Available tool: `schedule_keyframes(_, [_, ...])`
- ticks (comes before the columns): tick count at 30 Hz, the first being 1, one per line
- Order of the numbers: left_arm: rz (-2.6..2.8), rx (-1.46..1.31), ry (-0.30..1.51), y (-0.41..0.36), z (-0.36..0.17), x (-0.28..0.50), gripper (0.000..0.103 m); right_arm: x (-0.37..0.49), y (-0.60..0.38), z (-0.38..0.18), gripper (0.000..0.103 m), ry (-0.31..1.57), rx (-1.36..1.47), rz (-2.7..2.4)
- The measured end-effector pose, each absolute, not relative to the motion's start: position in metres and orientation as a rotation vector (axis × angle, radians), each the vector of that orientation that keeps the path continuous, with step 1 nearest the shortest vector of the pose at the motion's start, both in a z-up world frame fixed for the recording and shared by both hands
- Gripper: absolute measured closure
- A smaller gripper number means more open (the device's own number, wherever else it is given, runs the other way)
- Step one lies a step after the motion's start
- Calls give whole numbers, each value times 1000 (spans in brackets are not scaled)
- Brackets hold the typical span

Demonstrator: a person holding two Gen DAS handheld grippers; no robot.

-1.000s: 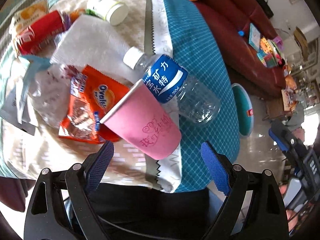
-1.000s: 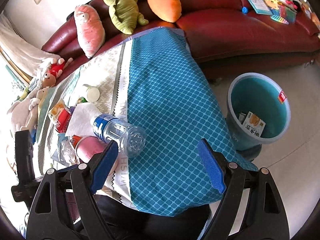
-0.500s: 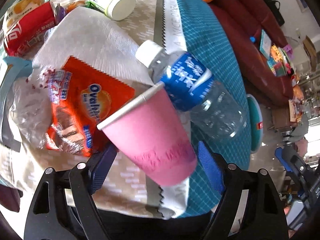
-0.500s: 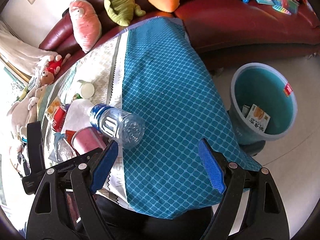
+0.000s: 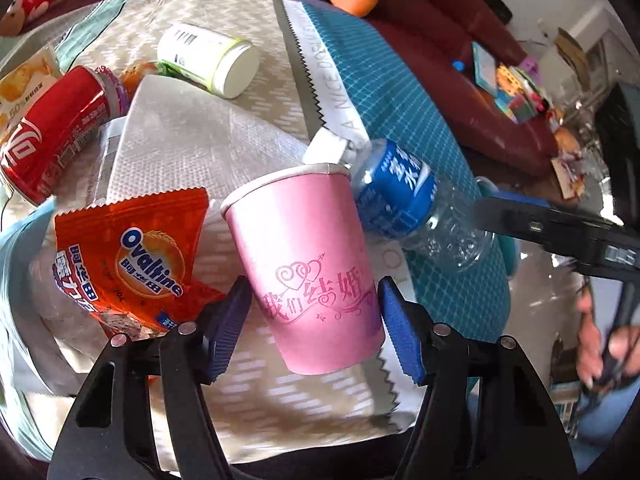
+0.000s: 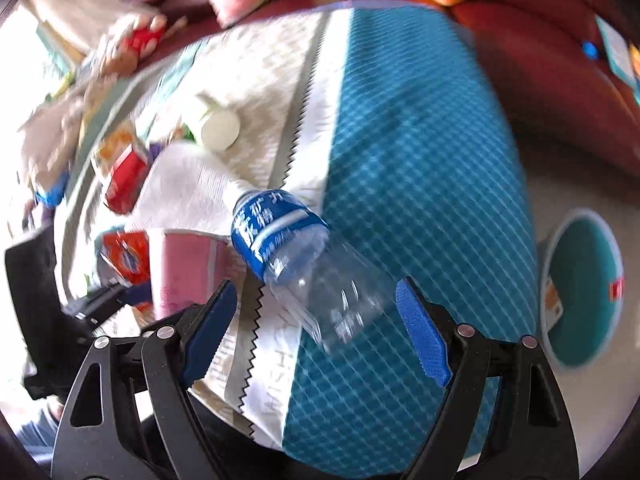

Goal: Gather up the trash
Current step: 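Grasp the pink paper cup with the left tool while the right tool grasps the water bottle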

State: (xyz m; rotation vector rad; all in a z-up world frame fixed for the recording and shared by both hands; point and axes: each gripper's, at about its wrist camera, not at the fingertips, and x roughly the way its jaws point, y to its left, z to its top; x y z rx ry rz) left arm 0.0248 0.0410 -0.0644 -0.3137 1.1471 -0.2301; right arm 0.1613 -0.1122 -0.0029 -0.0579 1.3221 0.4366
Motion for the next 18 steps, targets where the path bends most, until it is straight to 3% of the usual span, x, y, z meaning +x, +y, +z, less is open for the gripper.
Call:
schedule_keyframes(6, [-253,-351,1154,60,-72,26,36,178,-79,-31,41,1435,-172,508])
schedule_keyframes(13, [-274,-394,1163,66,-77,24,35,180,-65,-51,37,1531,-170,590])
schedule_keyframes(18, [-261,-416,1177,66,-82,26,28,180,-61,-66,36,1579,-94,609])
